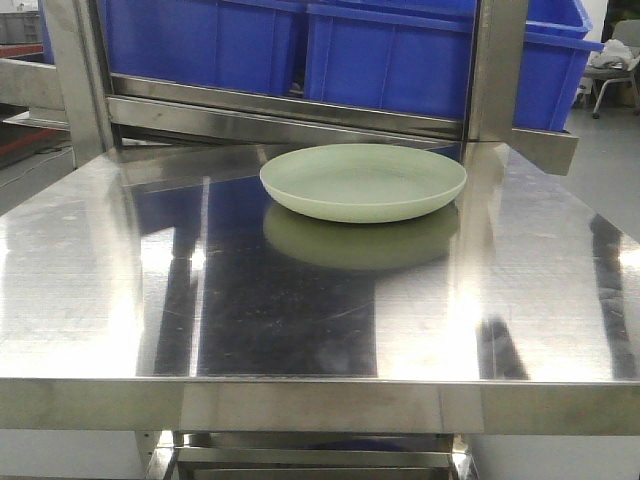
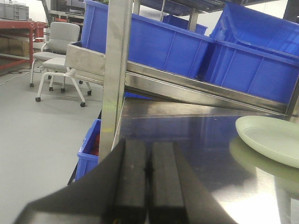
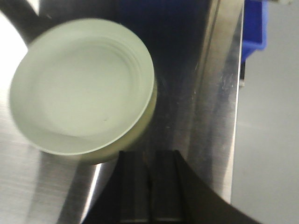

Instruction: Place green plate on second shelf with right arm

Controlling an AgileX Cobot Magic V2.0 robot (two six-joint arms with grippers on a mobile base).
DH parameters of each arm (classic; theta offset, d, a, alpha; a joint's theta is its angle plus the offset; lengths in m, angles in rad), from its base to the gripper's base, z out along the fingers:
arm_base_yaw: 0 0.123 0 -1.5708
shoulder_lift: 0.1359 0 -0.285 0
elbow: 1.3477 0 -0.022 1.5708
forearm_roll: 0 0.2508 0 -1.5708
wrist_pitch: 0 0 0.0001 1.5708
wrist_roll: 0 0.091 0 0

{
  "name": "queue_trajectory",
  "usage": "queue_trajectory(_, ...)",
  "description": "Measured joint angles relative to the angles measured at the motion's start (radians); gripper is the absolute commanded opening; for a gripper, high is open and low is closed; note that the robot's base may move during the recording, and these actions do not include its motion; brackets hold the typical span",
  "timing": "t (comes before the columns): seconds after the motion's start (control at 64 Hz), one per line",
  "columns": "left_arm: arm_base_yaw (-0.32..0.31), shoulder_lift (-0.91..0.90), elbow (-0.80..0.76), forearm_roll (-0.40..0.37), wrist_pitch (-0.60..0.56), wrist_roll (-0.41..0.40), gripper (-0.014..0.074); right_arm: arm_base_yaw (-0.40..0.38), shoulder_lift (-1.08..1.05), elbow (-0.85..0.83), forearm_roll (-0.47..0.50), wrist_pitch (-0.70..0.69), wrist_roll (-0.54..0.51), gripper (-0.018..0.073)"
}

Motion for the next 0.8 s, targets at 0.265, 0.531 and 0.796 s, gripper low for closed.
queue_trajectory(0.265,0.000,0.000,0.000,0.000,0.000,0.000,0.0130,0.000,0.339,-0.319,-0.004,0.138,-0.008,0.0111)
queue_trajectory(0.531,0.000,0.000,0.000,0.000,0.000,0.000,0.0130,0.000,0.570,-0.567,-0.001,0.235,-0.012,0.0302)
queue_trajectory(0.796,0.000,0.000,0.000,0.000,0.000,0.000,0.0130,0.002,0.636,-0.588,0.083,0.191,-0.029,0.0302)
